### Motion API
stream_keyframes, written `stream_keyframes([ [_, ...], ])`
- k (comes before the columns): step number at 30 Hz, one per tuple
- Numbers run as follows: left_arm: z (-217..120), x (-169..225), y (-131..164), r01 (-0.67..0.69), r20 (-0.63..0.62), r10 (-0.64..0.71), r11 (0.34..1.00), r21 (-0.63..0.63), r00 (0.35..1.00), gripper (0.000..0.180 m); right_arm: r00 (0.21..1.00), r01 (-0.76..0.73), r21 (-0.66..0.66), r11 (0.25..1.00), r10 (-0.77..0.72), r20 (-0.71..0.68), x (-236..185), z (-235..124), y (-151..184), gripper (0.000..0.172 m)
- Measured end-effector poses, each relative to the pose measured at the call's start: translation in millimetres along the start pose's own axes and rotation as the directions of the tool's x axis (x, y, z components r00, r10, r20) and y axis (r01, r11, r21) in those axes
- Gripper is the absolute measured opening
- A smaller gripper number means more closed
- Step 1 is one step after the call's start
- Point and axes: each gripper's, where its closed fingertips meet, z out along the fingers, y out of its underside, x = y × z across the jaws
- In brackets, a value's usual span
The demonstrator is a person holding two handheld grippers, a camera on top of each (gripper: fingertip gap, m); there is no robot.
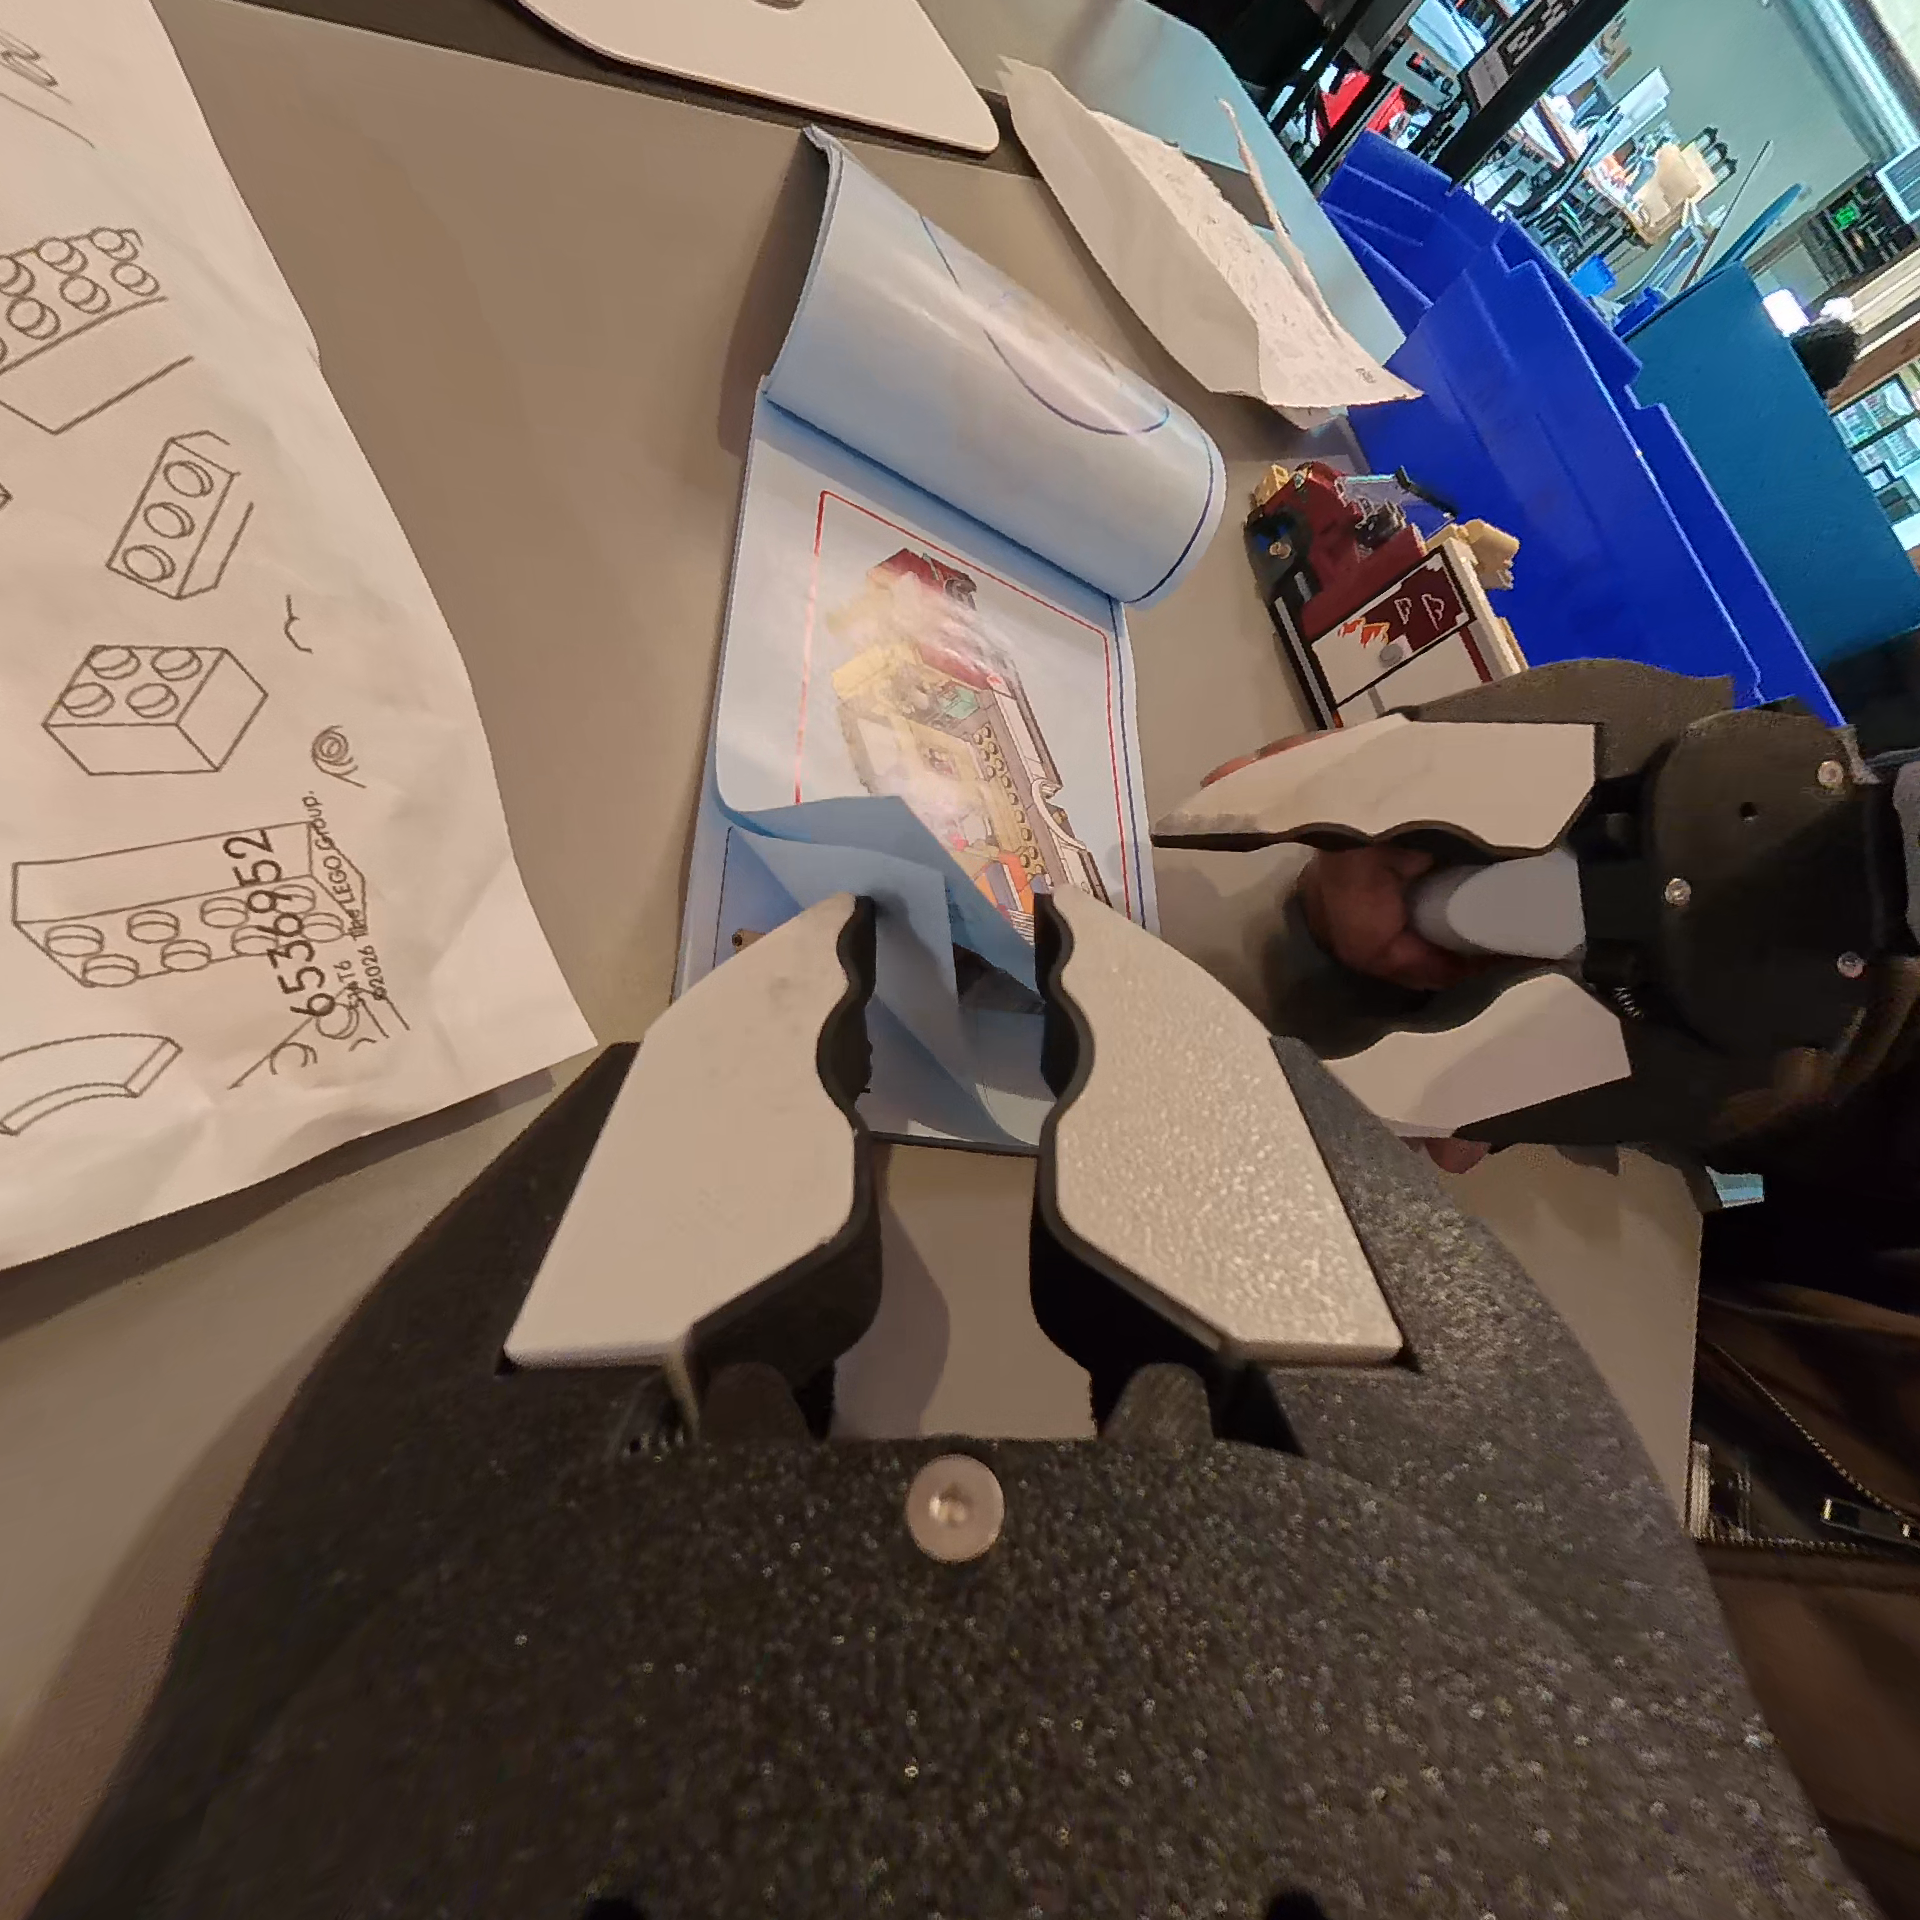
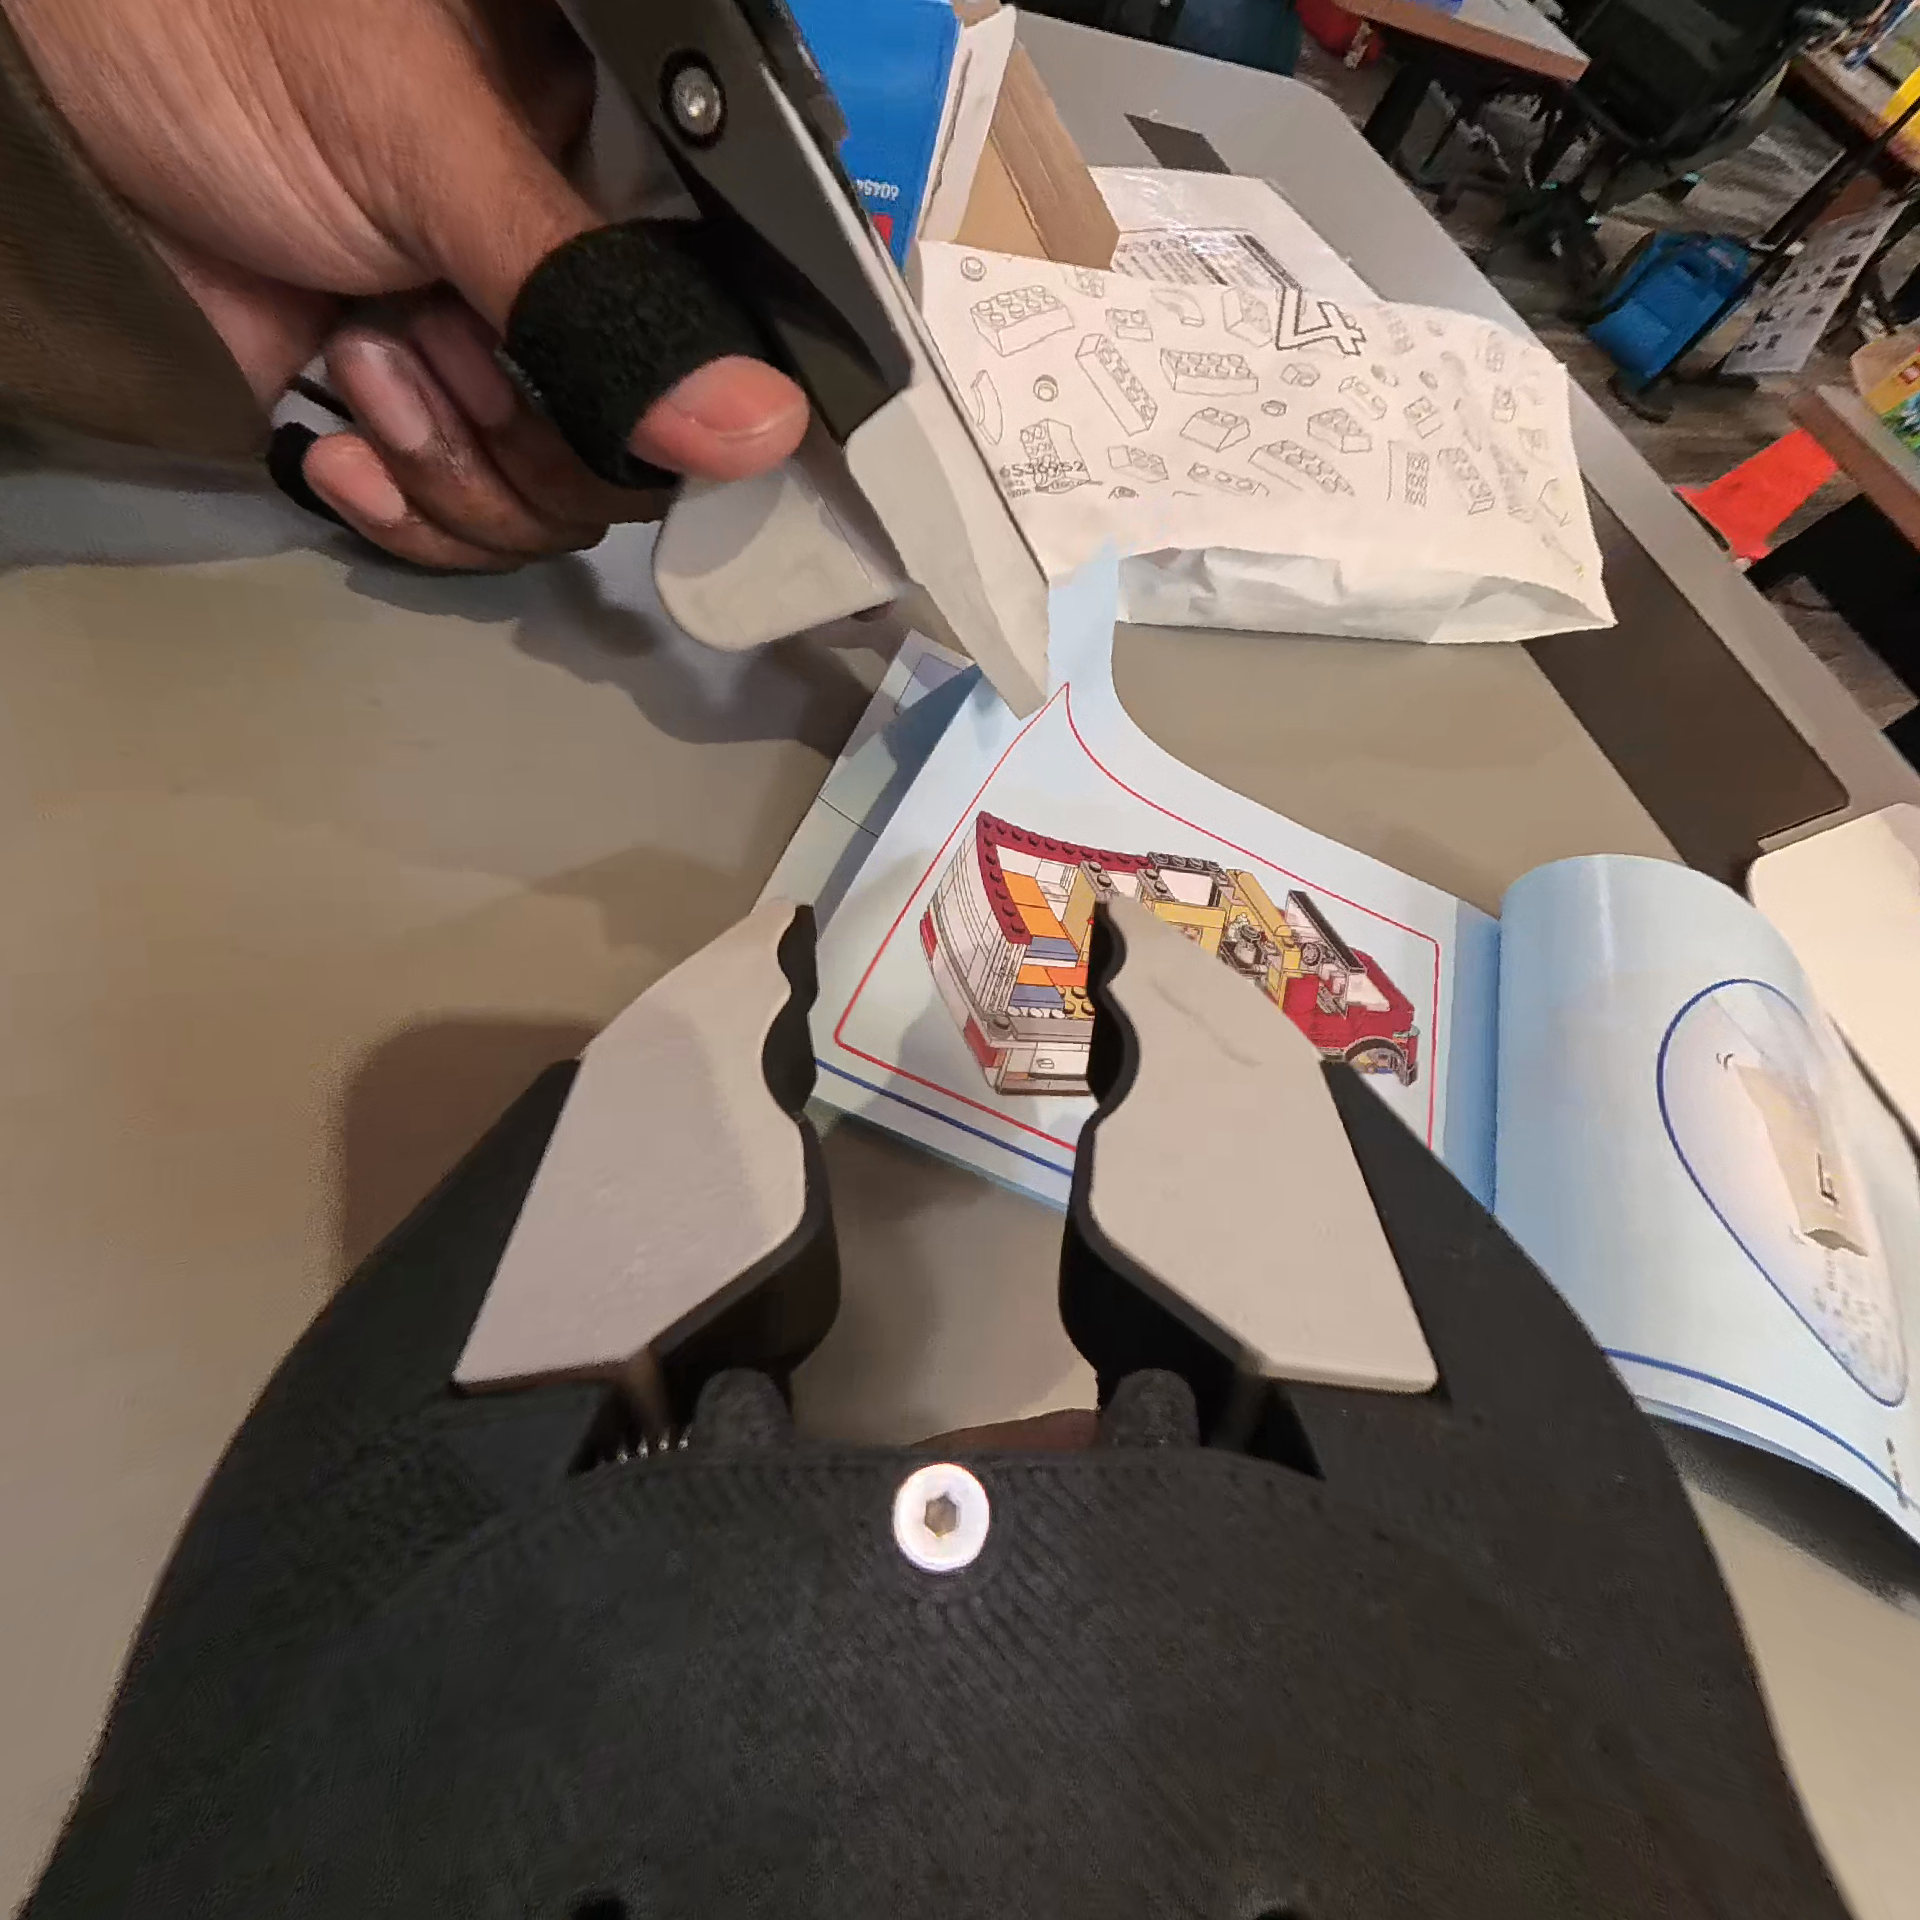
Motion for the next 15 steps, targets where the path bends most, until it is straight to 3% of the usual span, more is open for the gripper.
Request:
stream_keyframes([
  [9, -8.6, -8.3, -7.6, -0.01, 0.052, 0.008, 0.999, 0.04, 0.999, 0.03, 0.997, -0.081, -0.002, 0.997, 0.081, -0.003, 9.7, -2.0, 2.3, 0.031],
  [15, -14.8, -16.3, -11.6, -0.028, 0.108, 0.022, 0.998, 0.056, 0.994, 0.031, 0.996, -0.089, -0.01, 0.996, 0.089, -0.004, 10.4, -1.5, 3.4, 0.03],
])
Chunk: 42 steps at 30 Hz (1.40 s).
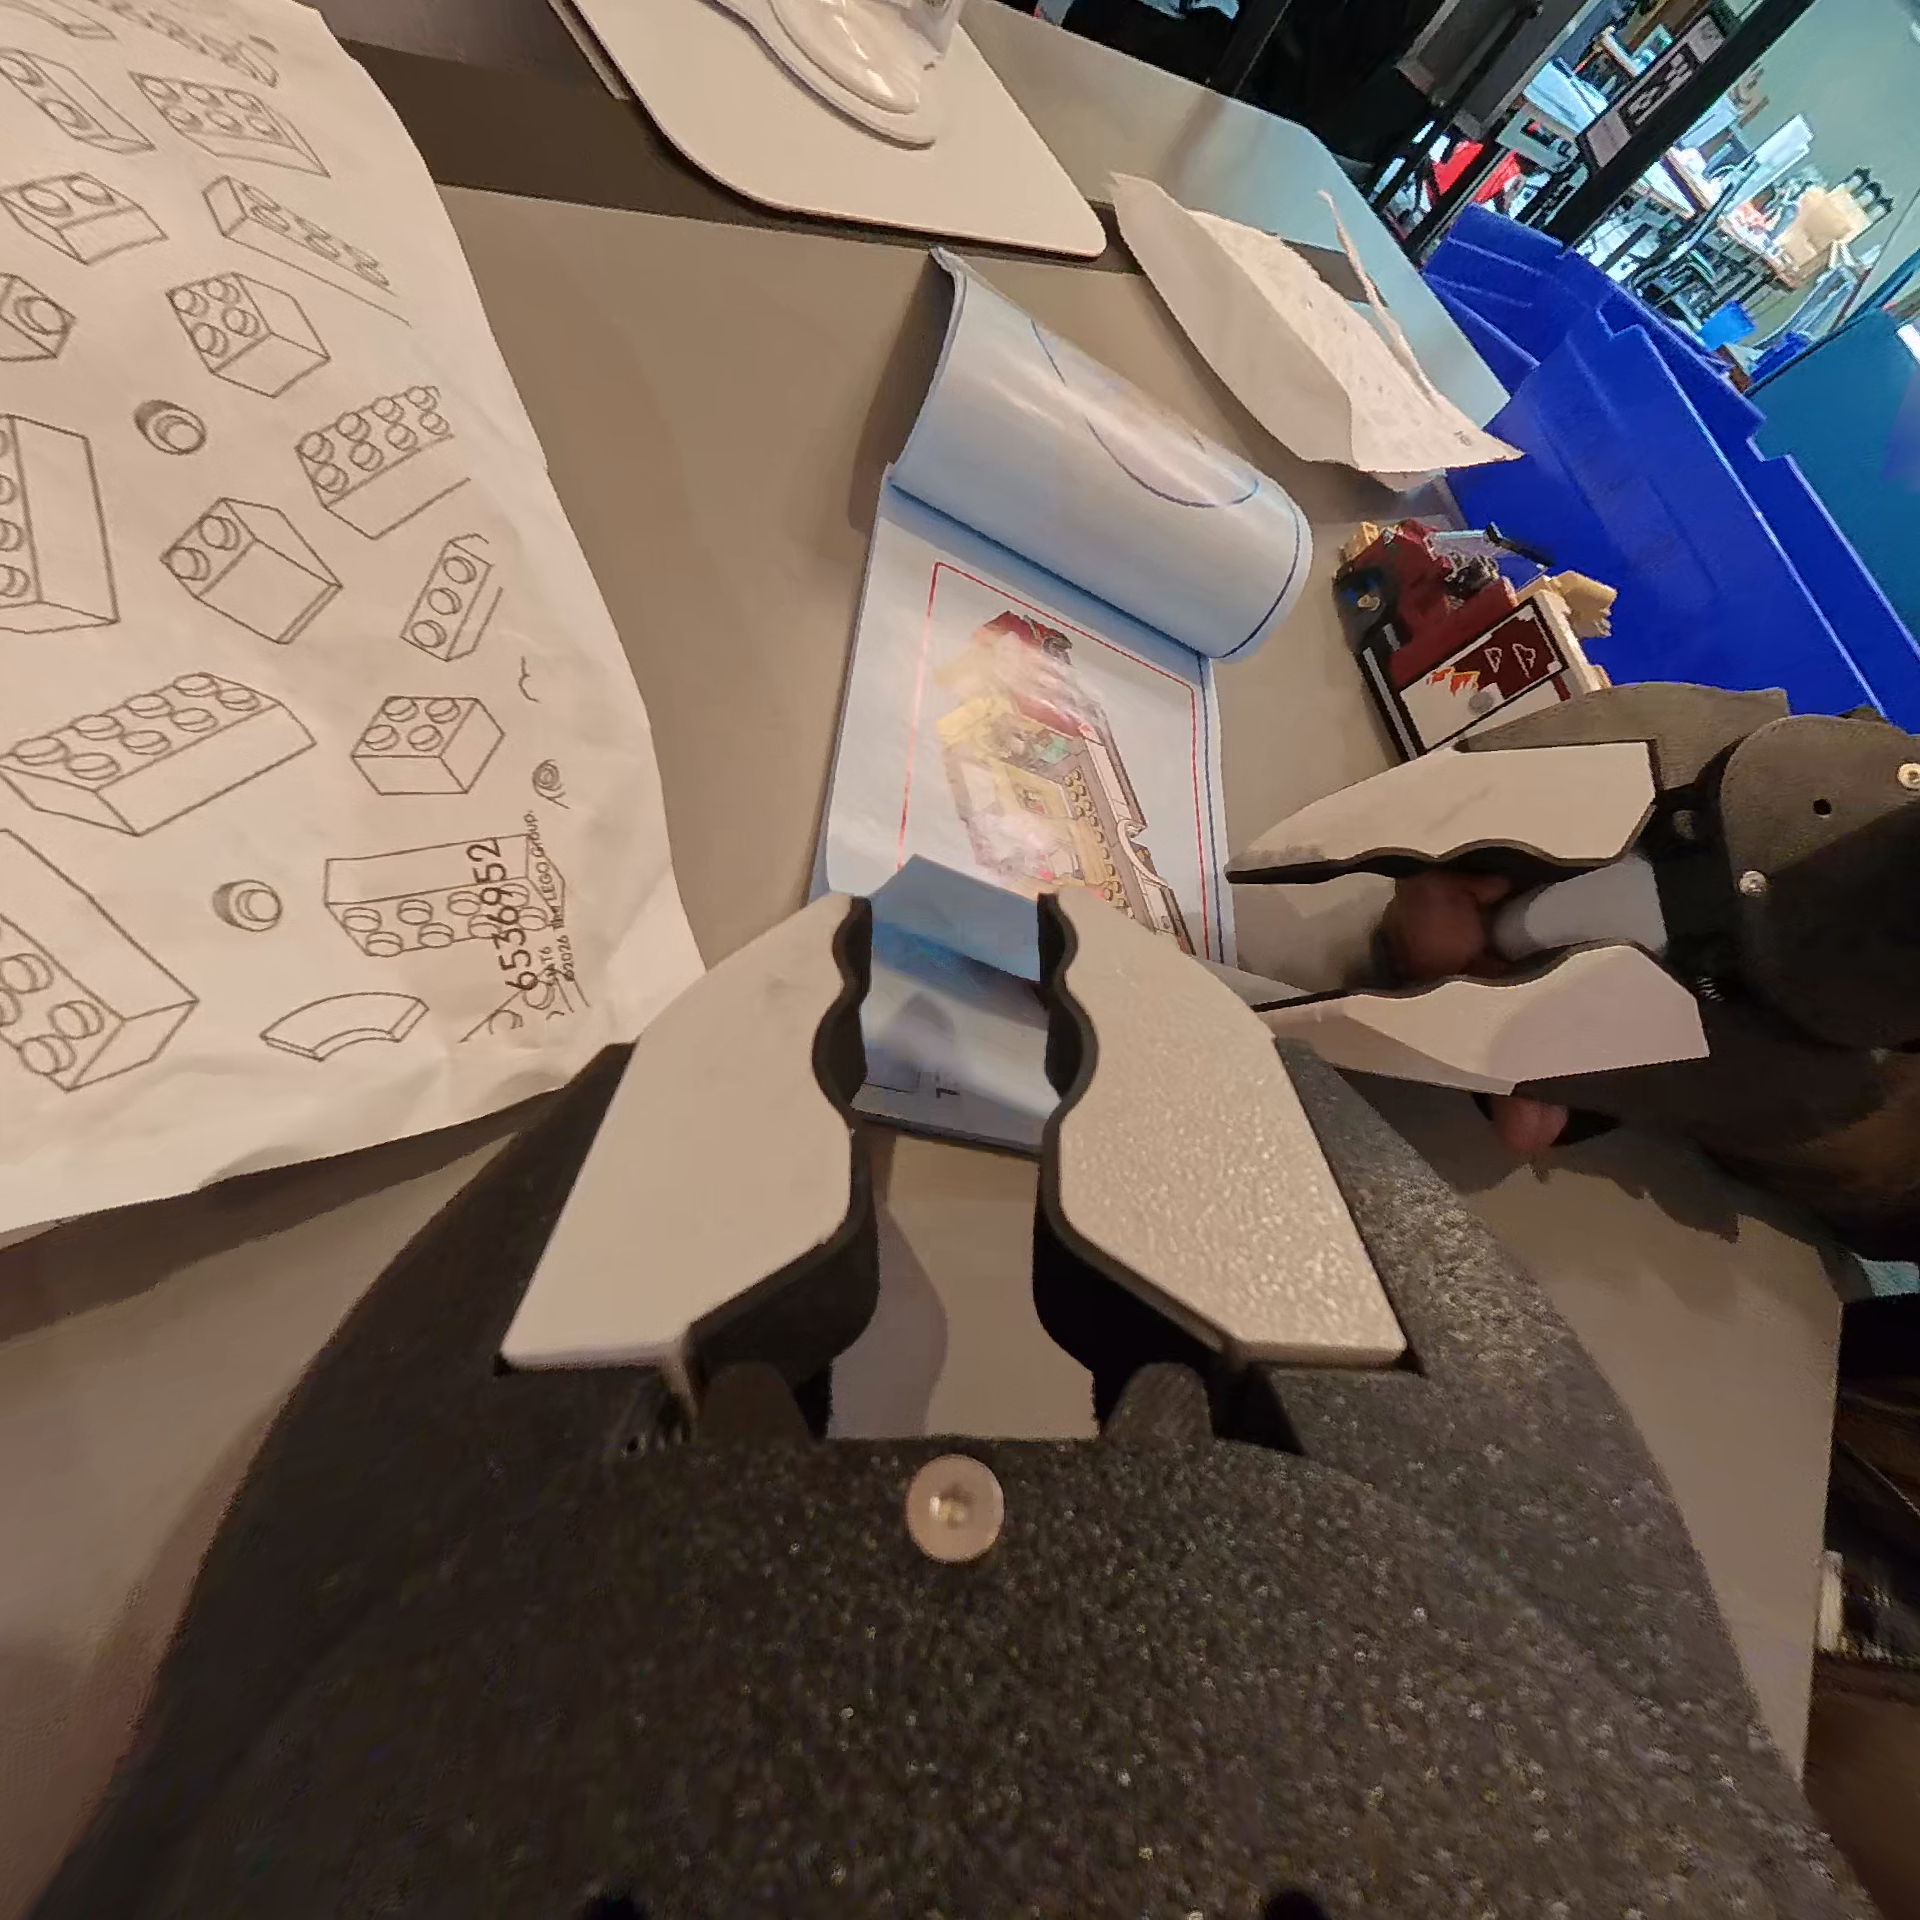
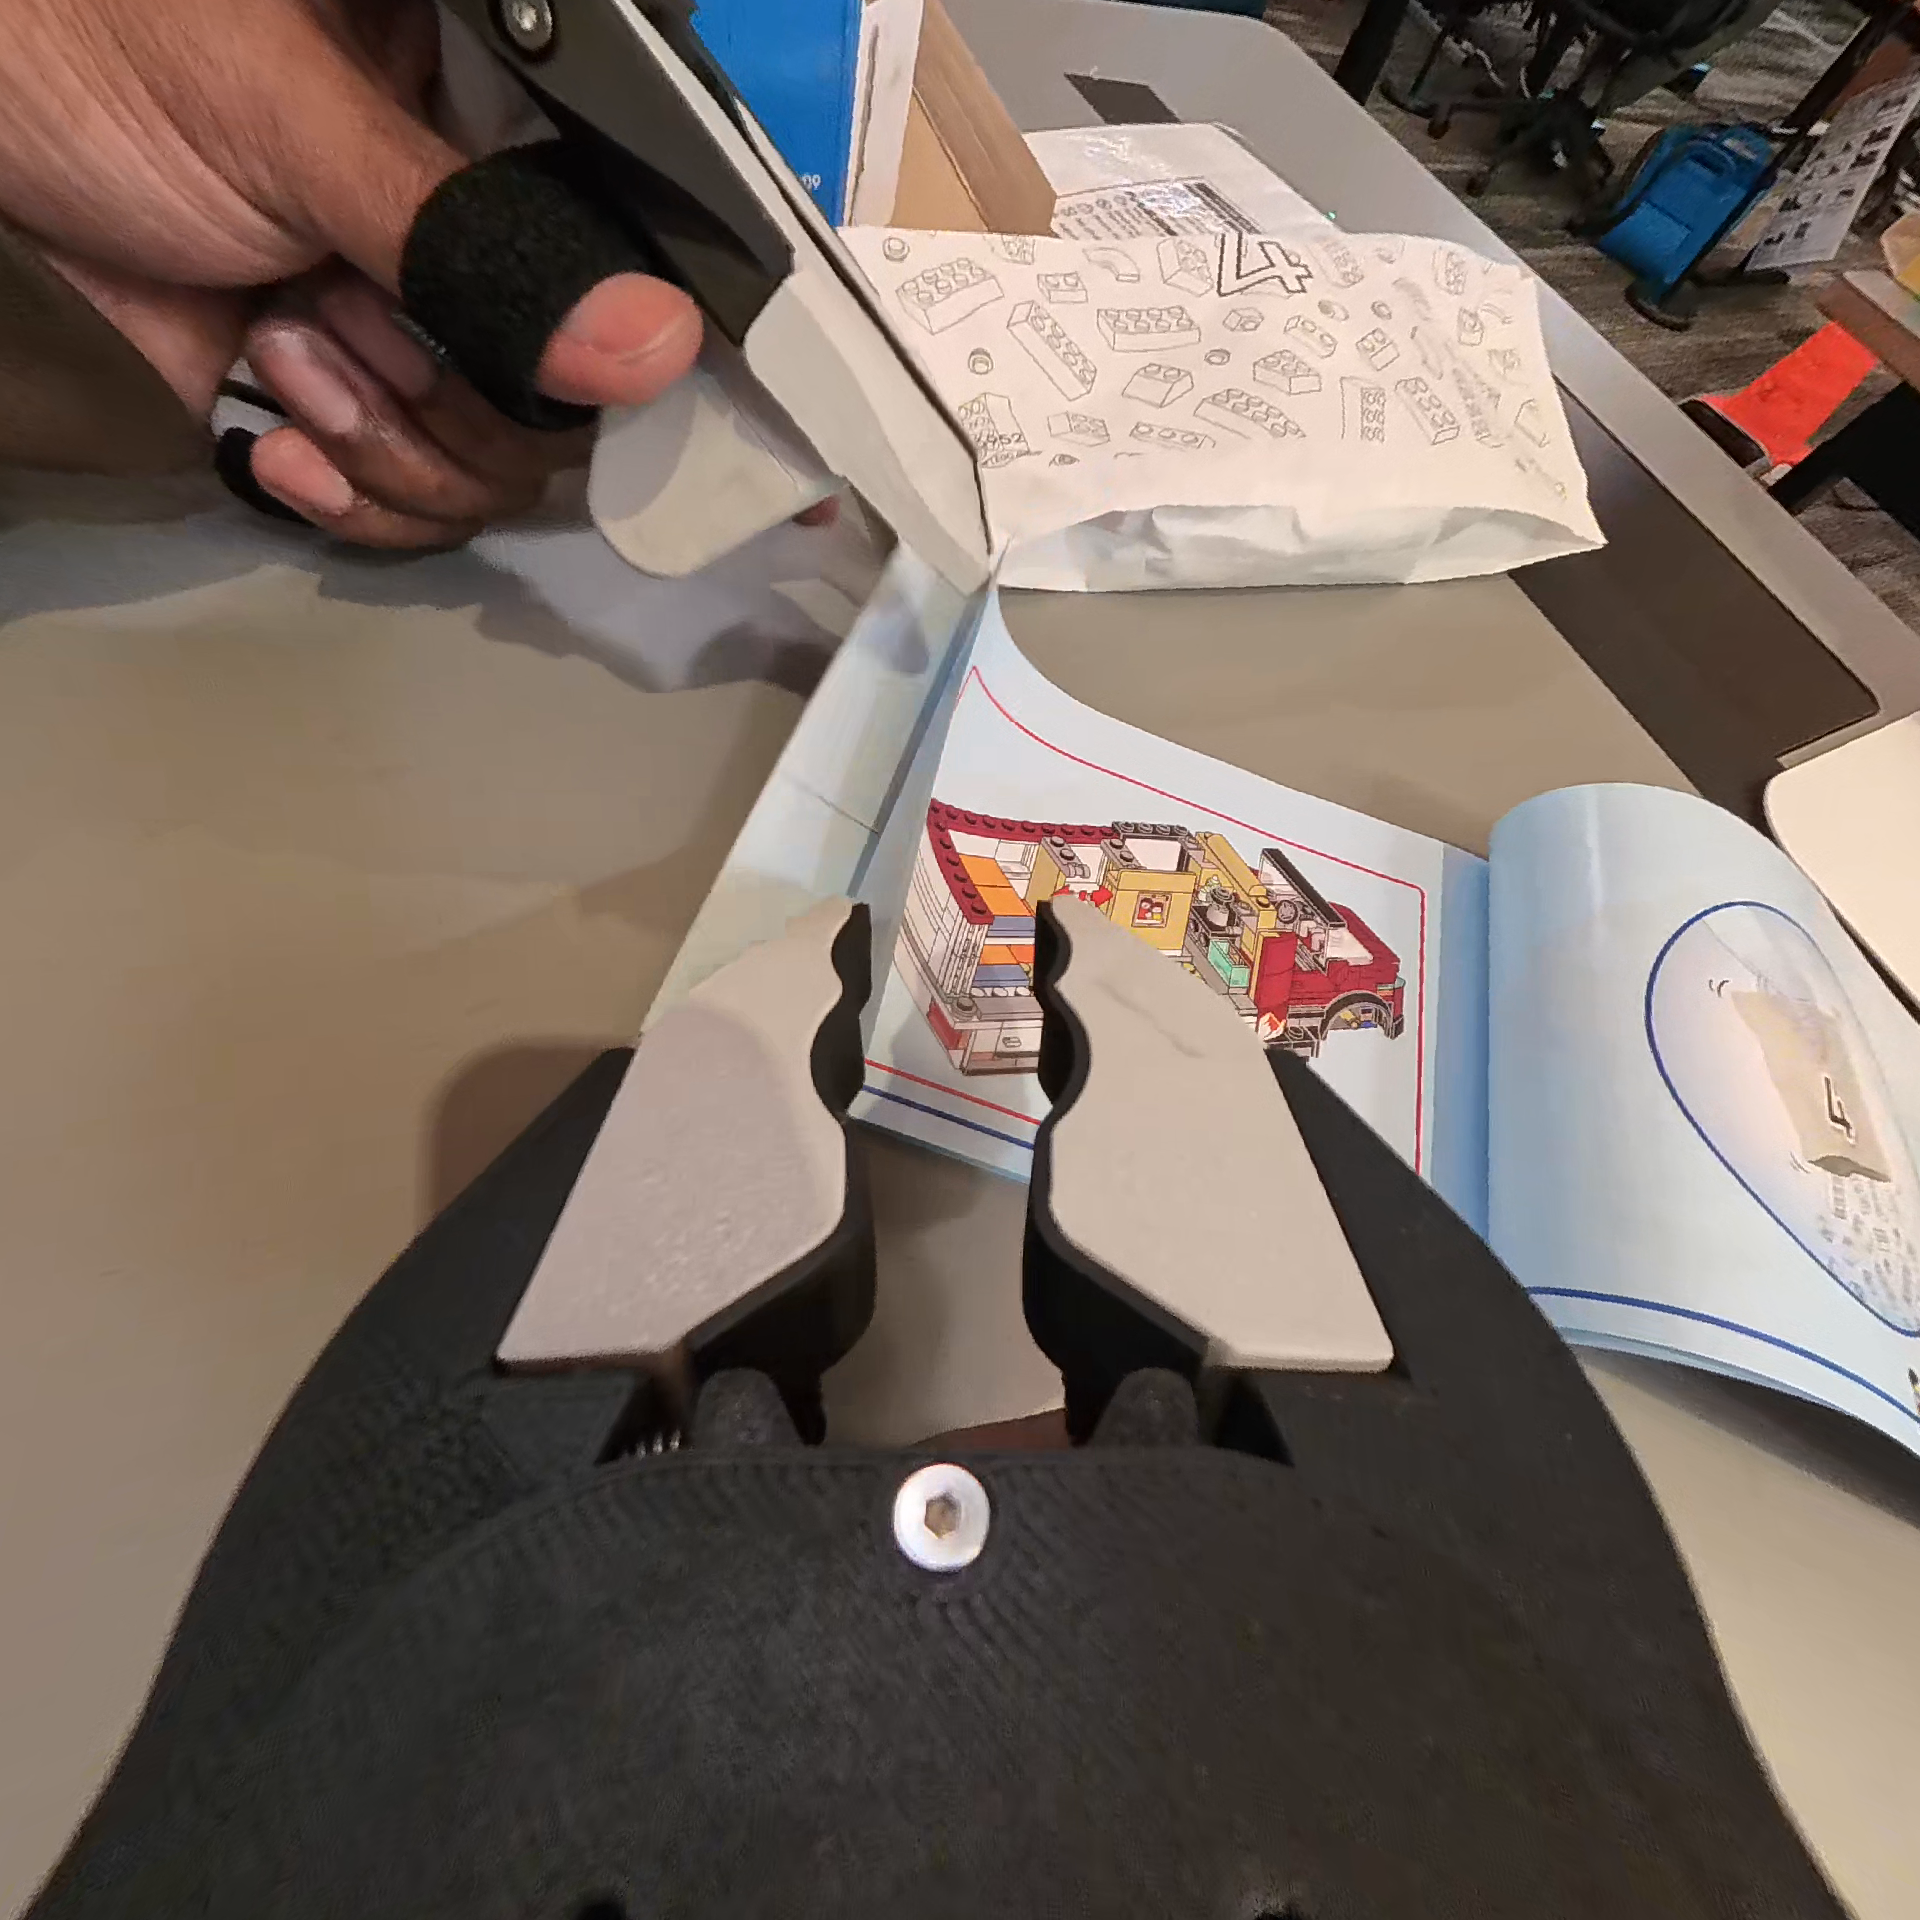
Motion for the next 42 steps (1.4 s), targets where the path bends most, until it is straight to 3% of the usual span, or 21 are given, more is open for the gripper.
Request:
stream_keyframes([
  [6, -10.2, -2.9, -7.1, -0.049, 0.035, 0.048, 0.998, 0.025, 0.998, 0.031, 1.0, -0.019, -0.003, 1.0, 0.019, 0.0, 2.0, -0.1, 0.5, 0.029],
  [14, -4.3, 5.3, 15.8, -0.152, 0.011, 0.155, 0.981, -0.12, 0.988, 0.029, 0.999, -0.045, -0.014, 0.999, 0.045, 0.003, 4.2, -0.1, 2.5, 0.028],
  [33, 15.6, 4.9, 19.5, -0.15, 0.066, 0.159, 0.98, -0.127, 0.985, 0.039, 0.998, -0.001, -0.06, 0.998, 0.004, 0.06, -6.9, 3.0, 8.5, 0.031],
  [37, 17.5, 4.8, 21.8, -0.156, 0.07, 0.167, 0.978, -0.14, 0.983, 0.039, 0.989, -0.072, -0.063, 0.995, 0.08, 0.128, -9.4, 0.8, 8.3, 0.031],
  [42, 19.4, 5.7, 23.3, -0.163, 0.066, 0.174, 0.976, -0.147, 0.983, 0.039, 0.931, -0.265, -0.057, 0.963, 0.271, 0.244, -6.9, -4.0, 4.1, 0.032],
])
